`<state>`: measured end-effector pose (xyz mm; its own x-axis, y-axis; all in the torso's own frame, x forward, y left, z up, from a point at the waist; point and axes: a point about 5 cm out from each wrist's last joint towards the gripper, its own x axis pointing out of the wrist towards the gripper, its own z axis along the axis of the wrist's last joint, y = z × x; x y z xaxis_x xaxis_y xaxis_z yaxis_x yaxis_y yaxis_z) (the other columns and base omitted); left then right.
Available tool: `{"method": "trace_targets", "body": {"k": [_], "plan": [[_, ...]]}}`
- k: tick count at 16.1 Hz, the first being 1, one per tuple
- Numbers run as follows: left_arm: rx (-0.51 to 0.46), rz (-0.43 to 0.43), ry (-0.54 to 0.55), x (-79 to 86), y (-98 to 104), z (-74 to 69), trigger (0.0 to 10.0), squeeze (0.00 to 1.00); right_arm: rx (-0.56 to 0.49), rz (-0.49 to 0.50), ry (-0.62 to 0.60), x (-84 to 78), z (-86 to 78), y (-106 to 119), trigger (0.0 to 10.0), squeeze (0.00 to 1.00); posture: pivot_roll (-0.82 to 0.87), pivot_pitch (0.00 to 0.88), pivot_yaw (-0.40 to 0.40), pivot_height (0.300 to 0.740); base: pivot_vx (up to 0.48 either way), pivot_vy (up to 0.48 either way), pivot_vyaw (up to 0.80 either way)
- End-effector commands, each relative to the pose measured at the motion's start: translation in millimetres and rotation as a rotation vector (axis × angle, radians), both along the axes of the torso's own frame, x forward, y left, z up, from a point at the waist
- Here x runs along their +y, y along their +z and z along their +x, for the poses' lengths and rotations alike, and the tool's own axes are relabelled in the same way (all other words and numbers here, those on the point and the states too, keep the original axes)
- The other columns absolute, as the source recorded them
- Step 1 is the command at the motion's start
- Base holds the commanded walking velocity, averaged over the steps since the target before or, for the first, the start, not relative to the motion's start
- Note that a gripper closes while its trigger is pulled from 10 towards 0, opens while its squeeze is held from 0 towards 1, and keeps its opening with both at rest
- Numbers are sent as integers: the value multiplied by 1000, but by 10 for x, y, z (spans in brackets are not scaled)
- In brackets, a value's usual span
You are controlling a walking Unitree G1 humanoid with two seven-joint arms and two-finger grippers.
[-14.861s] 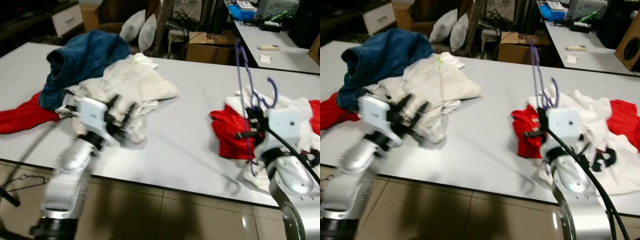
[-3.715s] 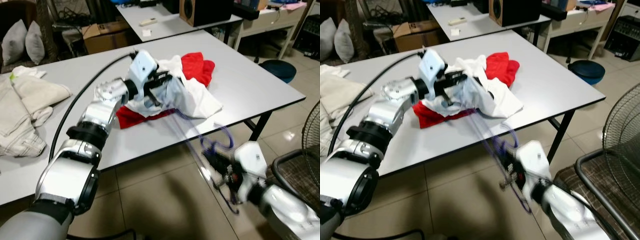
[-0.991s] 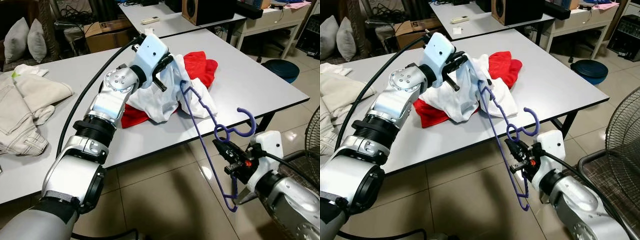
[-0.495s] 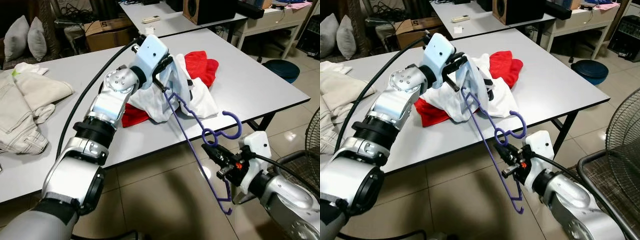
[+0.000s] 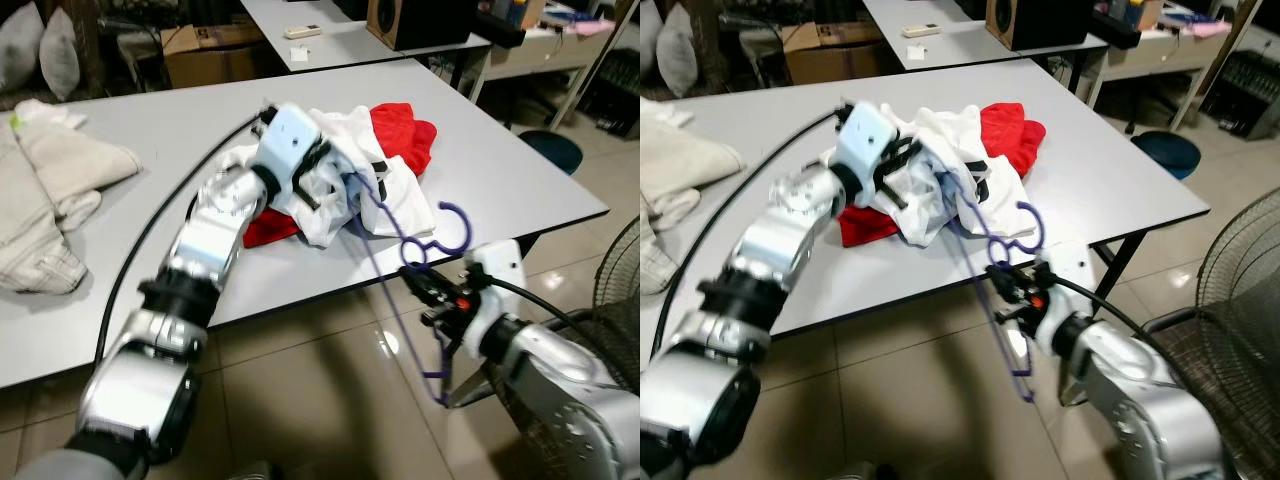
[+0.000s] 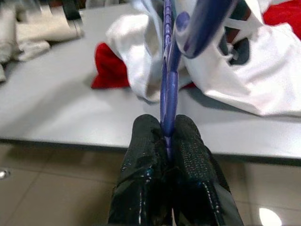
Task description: Hang hanger
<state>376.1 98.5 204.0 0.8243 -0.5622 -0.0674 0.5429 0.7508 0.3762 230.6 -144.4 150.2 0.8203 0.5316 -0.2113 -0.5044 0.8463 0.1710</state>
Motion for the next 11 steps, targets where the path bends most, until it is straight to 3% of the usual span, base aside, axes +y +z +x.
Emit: {"method": "trace_targets", "body": {"k": [1,3,5,7,8,11], "plan": [[-14,-16,14,-12,59,-8,0,0,26,11,6,32,-7,-25,10000,0,-102,0,-14,740,0,0,0],[16,-74,2,-113,22,-81,0,0,72,71,-113,89,-19,-108,10000,0,-108,0,-1,740,0,0,0],[3,-117,-5,-150,87,-105,0,0,94,132,-263,35,3,-148,10000,0,-115,0,18,740,0,0,0],[-7,-142,-7,-158,154,-101,0,0,93,144,-393,-59,20,-170,10000,0,-122,0,33,740,0,0,0],[-8,-150,-7,-161,208,-93,0,0,40,170,-535,-191,58,-122,10000,0,-130,0,47,740,0,0,0],[-8,-145,12,-136,221,-62,0,0,-30,163,-574,-262,93,-17,10000,0,-137,0,56,740,0,0,0]]}}
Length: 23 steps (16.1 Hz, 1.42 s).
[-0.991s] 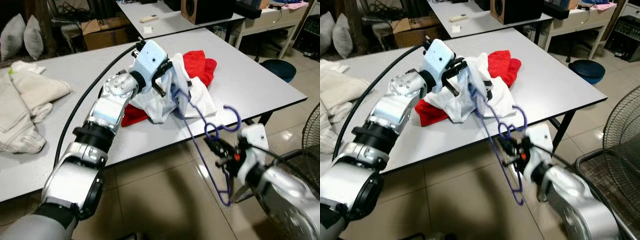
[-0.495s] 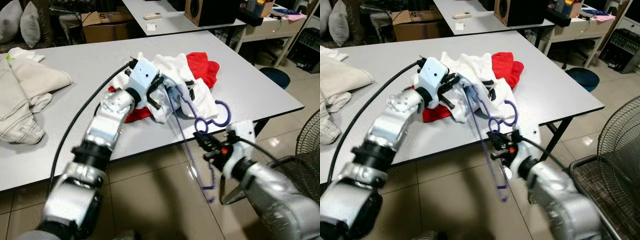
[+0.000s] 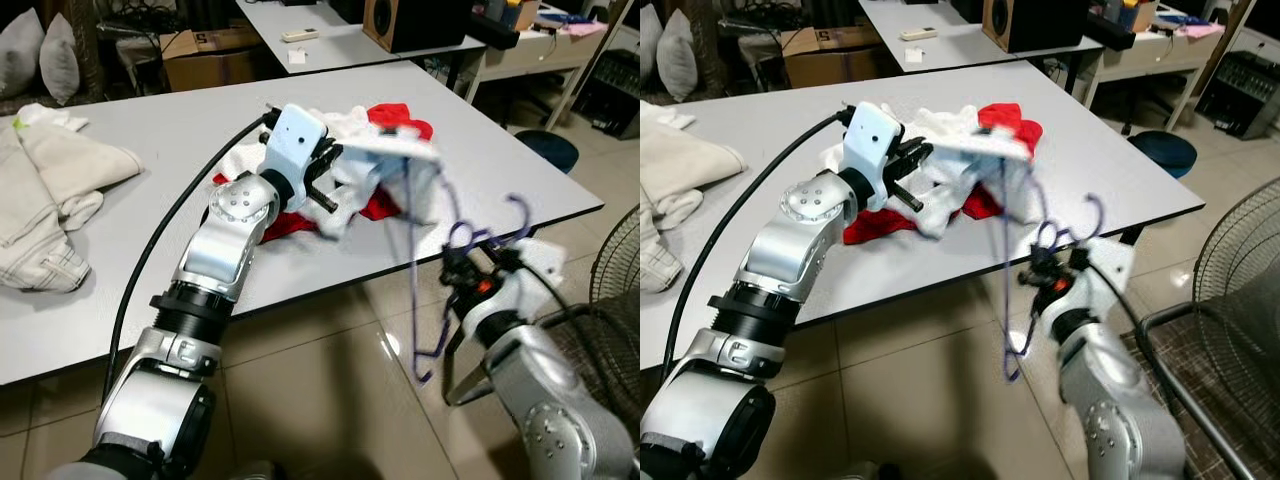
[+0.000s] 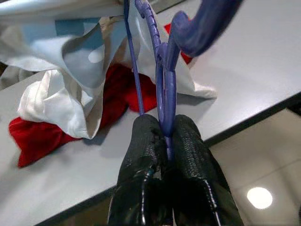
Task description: Hang hanger
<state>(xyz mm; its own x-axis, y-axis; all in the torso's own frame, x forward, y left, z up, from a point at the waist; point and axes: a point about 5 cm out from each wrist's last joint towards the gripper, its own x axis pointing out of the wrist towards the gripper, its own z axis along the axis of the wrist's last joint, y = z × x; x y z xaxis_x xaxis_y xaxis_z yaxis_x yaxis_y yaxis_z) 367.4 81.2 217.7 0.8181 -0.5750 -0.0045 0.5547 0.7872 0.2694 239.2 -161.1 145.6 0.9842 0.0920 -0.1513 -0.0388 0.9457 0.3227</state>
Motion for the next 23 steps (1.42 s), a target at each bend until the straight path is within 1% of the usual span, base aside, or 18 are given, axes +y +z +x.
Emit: {"method": "trace_targets", "body": {"k": [1,2,3,4,5,6,7,8,9,10,11,13,16,19,20,21,22,23], "plan": [[-21,-11,30,47,87,35,0,0,-32,-29,-57,-93,11,61,10000,0,-138,0,58,740,0,0,0],[-38,-6,49,67,116,56,0,0,-111,-63,-73,-106,27,190,10000,0,-138,0,58,740,0,0,0],[-43,-9,54,72,137,65,0,0,-149,-34,-87,-108,39,258,10000,0,-140,0,58,740,0,0,0],[-46,-10,55,65,143,66,0,0,-50,-55,-48,-71,40,126,10000,0,-141,0,58,740,0,0,0],[-58,-9,57,60,157,64,0,0,-15,-149,-15,-58,24,57,10000,0,-140,0,57,740,0,0,0],[-86,-23,69,76,211,70,0,0,-171,-77,-105,-119,52,309,10000,0,-136,0,54,740,0,0,0],[-99,-33,77,86,238,75,0,0,-242,-11,-150,-156,56,434,10000,0,-137,0,54,740,0,0,0],[-93,-31,86,102,230,89,0,0,-204,-30,-112,-151,63,404,10000,0,-140,0,56,740,0,0,0],[-88,-18,88,105,204,94,0,0,-74,-71,-24,-97,54,219,10000,0,-147,0,59,740,0,0,0],[-78,-3,87,98,166,95,0,0,136,-192,123,-33,-44,-122,10000,0,-145,0,59,740,0,0,0],[-75,4,77,86,152,85,0,0,251,-191,112,-65,-174,-343,10000,0,-139,0,54,740,0,0,0],[-78,6,81,102,152,88,0,0,260,-177,71,-102,-210,-360,10000,0,-140,0,55,740,0,0,0],[-92,-11,86,110,188,101,0,0,176,-153,48,-122,-171,-212,10000,0,-143,0,61,740,0,0,0],[-132,-38,49,55,266,92,0,0,79,-125,115,-38,-176,-74,10000,0,-144,0,65,740,0,0,0],[-187,-43,3,15,360,69,0,0,-7,-128,94,-85,-159,59,10000,0,-146,0,72,740,0,0,0],[-245,-21,-5,17,433,65,0,0,-126,-135,28,-213,-112,247,10000,0,-149,0,75,740,0,0,0],[-274,-17,32,64,483,92,0,0,-202,-102,-55,-366,-73,388,10000,0,-150,0,77,740,0,0,0],[-282,-23,47,87,505,106,0,0,-190,-125,-43,-415,-68,395,10000,0,-153,0,79,740,0,0,0]]}}
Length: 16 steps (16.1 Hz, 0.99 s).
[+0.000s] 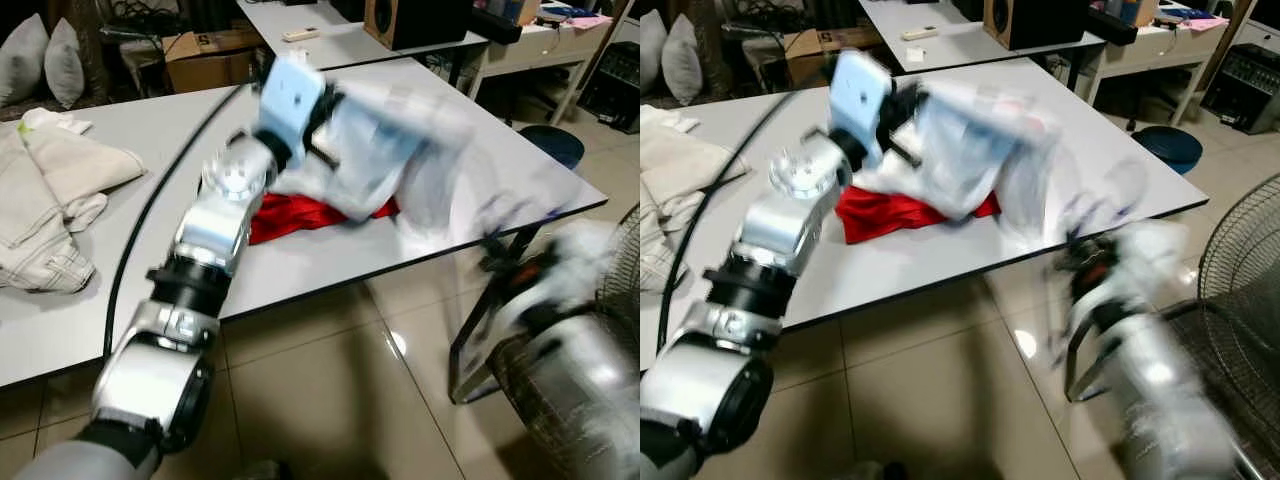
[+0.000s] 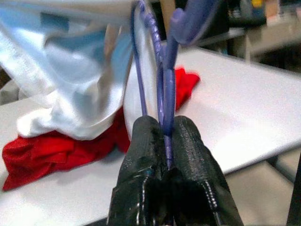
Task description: Hang hanger
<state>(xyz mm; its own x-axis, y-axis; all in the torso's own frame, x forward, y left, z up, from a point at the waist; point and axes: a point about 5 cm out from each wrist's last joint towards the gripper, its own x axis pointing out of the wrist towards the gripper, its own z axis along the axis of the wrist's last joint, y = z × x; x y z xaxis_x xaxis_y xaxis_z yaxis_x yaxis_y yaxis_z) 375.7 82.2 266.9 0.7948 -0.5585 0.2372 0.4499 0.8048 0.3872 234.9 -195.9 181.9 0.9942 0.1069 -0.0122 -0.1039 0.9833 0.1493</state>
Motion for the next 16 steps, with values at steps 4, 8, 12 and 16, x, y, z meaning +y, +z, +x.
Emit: {"method": "trace_targets", "body": {"k": [4,8,12,16], "plan": [[-46,15,85,160,60,74,0,0,263,-262,103,-318,-221,-314,10000,0,-149,0,77,740,0,0,0],[-66,-22,71,150,107,80,0,0,221,-241,93,-360,-206,-232,10000,0,-150,0,77,740,0,0,0],[-102,-86,-19,72,227,30,0,0,174,-149,212,-76,-237,-240,10000,0,-151,0,79,740,0,0,0],[22,18,-122,-183,-60,-30,0,0,275,-126,390,261,-286,-464,10000,0,-146,0,78,740,0,0,0]]}}
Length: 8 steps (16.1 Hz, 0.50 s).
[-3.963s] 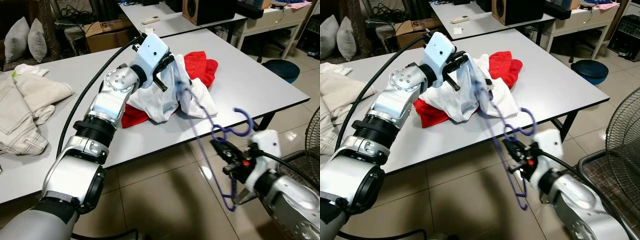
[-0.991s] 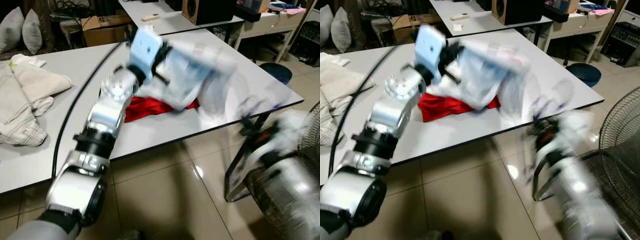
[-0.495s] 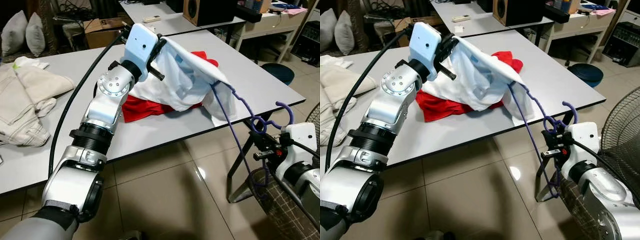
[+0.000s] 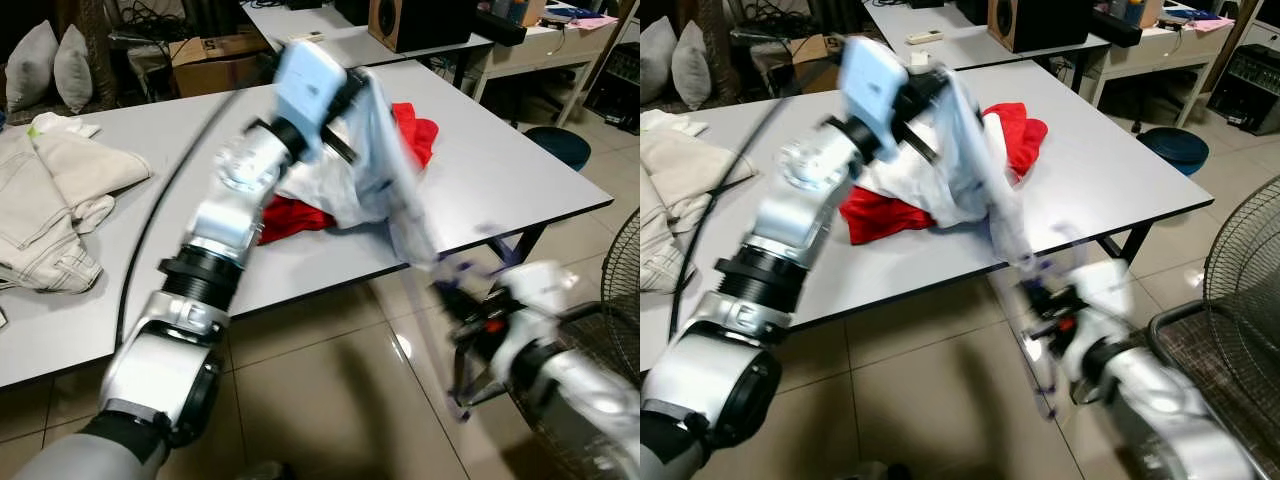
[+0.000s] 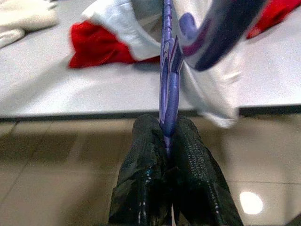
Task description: Hang hanger
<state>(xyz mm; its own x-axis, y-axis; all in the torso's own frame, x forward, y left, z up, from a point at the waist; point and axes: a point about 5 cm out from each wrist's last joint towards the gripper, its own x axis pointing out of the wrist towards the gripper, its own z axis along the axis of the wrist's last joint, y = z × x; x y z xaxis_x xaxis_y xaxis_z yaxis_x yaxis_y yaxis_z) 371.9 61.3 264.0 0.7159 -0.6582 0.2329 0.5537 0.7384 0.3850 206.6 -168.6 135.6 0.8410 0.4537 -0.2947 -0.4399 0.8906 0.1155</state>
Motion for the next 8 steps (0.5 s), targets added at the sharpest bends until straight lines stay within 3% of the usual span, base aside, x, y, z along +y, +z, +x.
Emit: {"method": "trace_targets", "body": {"k": [1,5,8], "plan": [[36,24,22,3,-86,12,0,0,10,3,42,70,-26,-4,10000,0,-146,0,78,740,0,0,0],[45,14,16,-61,-72,-2,0,0,-5,19,42,173,16,17,10000,0,-147,0,79,740,0,0,0],[34,10,39,-40,-34,20,0,0,-13,12,38,162,18,26,10000,0,-147,0,81,740,0,0,0]]}}
